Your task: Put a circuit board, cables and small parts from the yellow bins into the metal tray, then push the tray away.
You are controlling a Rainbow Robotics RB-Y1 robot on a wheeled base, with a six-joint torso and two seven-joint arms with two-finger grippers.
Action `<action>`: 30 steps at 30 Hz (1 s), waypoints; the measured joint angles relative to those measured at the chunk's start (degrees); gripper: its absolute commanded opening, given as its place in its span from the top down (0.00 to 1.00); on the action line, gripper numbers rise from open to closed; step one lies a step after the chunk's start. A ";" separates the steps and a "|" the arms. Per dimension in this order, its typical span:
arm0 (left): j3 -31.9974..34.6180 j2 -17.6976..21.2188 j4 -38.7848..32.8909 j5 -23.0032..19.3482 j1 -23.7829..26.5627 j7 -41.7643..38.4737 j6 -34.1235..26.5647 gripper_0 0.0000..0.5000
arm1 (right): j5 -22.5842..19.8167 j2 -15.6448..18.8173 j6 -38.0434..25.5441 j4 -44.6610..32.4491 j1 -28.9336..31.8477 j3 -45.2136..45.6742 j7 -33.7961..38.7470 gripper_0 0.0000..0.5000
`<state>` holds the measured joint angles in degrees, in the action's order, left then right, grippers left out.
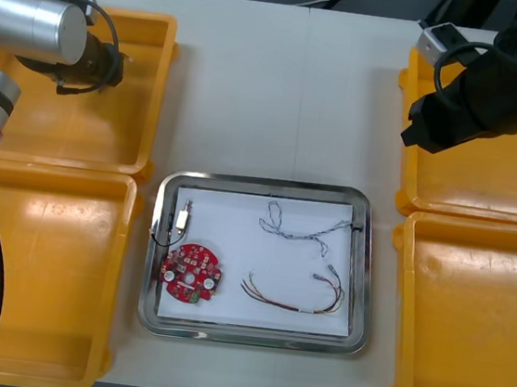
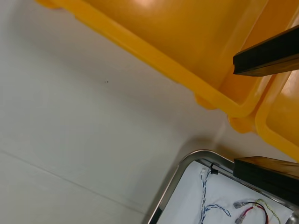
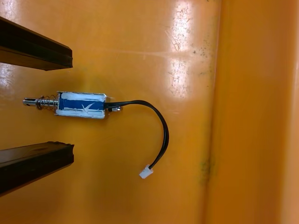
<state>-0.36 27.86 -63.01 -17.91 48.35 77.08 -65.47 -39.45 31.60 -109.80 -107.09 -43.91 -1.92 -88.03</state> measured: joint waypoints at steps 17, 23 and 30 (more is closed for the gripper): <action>0.07 -0.01 0.51 -0.01 3.68 0.01 -14.61 0.12 | 1.08 4.46 -0.01 -6.68 11.83 13.48 17.89 0.00; 1.15 -0.01 7.51 -0.01 7.58 1.15 -13.55 0.12 | -0.09 4.63 -0.02 -7.39 15.88 18.52 17.88 0.00; 3.35 -0.01 9.04 0.46 8.47 6.09 -13.01 0.12 | -0.54 5.29 -0.02 -10.65 20.94 20.95 17.88 0.00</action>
<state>2.99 27.86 -53.98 -17.44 56.82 83.17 -78.48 -39.99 36.89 -109.83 -117.73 -22.97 19.03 -70.14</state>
